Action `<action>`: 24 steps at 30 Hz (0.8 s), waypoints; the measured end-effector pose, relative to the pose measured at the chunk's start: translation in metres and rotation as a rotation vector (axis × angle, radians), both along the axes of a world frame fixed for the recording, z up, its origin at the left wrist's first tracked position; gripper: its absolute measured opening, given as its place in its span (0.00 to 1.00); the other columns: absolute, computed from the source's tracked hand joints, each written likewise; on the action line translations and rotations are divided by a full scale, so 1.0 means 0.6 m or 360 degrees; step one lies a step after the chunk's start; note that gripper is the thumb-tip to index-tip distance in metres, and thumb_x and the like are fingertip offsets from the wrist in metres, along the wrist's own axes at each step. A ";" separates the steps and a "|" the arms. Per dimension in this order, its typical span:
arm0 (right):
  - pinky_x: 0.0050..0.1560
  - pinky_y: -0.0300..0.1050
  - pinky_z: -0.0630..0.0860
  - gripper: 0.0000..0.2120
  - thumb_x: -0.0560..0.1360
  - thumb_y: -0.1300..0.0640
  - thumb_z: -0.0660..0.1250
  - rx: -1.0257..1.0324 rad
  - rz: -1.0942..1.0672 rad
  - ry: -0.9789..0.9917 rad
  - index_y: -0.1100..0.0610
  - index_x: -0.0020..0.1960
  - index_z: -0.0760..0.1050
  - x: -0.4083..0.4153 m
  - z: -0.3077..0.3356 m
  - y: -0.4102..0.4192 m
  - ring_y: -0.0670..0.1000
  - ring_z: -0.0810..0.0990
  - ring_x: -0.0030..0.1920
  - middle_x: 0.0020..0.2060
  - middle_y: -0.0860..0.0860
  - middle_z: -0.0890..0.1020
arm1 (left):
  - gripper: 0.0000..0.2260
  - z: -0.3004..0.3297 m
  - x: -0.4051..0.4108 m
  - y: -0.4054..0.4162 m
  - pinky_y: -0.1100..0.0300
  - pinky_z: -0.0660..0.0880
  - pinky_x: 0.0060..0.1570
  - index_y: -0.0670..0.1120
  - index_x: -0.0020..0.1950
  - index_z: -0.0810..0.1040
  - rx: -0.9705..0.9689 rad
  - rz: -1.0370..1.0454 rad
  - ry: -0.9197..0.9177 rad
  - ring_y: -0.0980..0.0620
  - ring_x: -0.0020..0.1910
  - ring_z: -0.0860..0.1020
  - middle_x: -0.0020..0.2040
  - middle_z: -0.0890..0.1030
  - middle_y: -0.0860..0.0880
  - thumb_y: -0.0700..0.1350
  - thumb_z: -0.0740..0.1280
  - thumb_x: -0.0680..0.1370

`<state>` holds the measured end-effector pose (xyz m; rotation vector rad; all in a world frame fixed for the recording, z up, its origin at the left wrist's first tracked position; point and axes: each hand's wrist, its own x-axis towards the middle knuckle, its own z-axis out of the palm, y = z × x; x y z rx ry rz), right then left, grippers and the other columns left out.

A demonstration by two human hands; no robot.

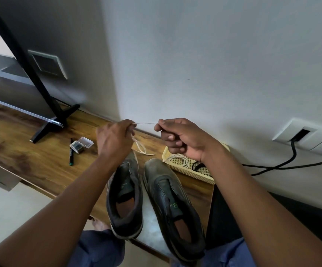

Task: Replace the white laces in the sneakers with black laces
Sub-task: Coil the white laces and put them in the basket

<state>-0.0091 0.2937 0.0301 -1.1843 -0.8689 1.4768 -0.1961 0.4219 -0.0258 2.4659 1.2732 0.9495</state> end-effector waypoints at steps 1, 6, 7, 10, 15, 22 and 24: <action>0.23 0.36 0.57 0.11 0.86 0.54 0.61 0.0028 0.0015 0.0039 0.61 0.53 0.77 0.002 0.002 0.000 0.44 0.59 0.25 0.30 0.49 0.66 | 0.11 -0.002 -0.004 0.002 0.49 0.71 0.55 0.53 0.53 0.86 -0.0060 0.0122 0.0035 0.48 0.43 0.80 0.44 0.86 0.53 0.46 0.63 0.84; 0.23 0.36 0.58 0.11 0.86 0.55 0.59 0.0221 0.0052 0.0288 0.59 0.53 0.78 0.016 0.013 -0.002 0.43 0.58 0.25 0.30 0.47 0.65 | 0.10 -0.009 -0.017 0.012 0.46 0.65 0.59 0.52 0.56 0.86 -0.0297 0.0457 0.0257 0.45 0.47 0.75 0.48 0.85 0.45 0.47 0.64 0.83; 0.23 0.37 0.57 0.11 0.86 0.56 0.59 0.0260 0.0047 0.0324 0.59 0.54 0.79 0.019 0.014 -0.002 0.43 0.58 0.25 0.30 0.47 0.65 | 0.09 -0.009 -0.019 0.014 0.45 0.65 0.60 0.52 0.56 0.86 -0.0333 0.0483 0.0317 0.44 0.50 0.76 0.49 0.85 0.45 0.46 0.65 0.83; 0.24 0.37 0.55 0.12 0.86 0.55 0.58 0.0369 0.0041 0.0399 0.58 0.56 0.80 0.023 0.017 -0.004 0.43 0.58 0.25 0.30 0.46 0.64 | 0.09 -0.008 -0.025 0.012 0.42 0.65 0.65 0.52 0.54 0.86 -0.0390 0.0492 0.0472 0.40 0.64 0.74 0.54 0.84 0.44 0.43 0.66 0.81; 0.24 0.37 0.54 0.12 0.86 0.54 0.59 0.0384 -0.0021 0.0405 0.57 0.60 0.79 0.021 0.021 0.001 0.43 0.56 0.25 0.30 0.46 0.63 | 0.21 -0.003 -0.024 0.010 0.42 0.61 0.74 0.48 0.69 0.80 -0.0507 0.0230 0.0478 0.41 0.77 0.64 0.73 0.76 0.44 0.40 0.67 0.76; 0.23 0.34 0.52 0.11 0.86 0.56 0.60 0.0047 -0.0094 0.0152 0.59 0.54 0.79 -0.012 -0.009 0.018 0.42 0.58 0.24 0.29 0.48 0.66 | 0.20 0.040 0.021 -0.039 0.50 0.70 0.72 0.52 0.75 0.75 -0.0748 -0.0897 -0.0616 0.52 0.71 0.75 0.68 0.81 0.51 0.47 0.61 0.83; 0.23 0.35 0.52 0.11 0.86 0.55 0.60 -0.0013 -0.0092 0.0151 0.57 0.48 0.76 -0.015 -0.015 0.020 0.42 0.59 0.23 0.29 0.48 0.67 | 0.16 0.033 0.028 -0.044 0.43 0.77 0.64 0.50 0.70 0.79 -0.0847 -0.0932 -0.0613 0.53 0.60 0.82 0.57 0.85 0.49 0.49 0.61 0.85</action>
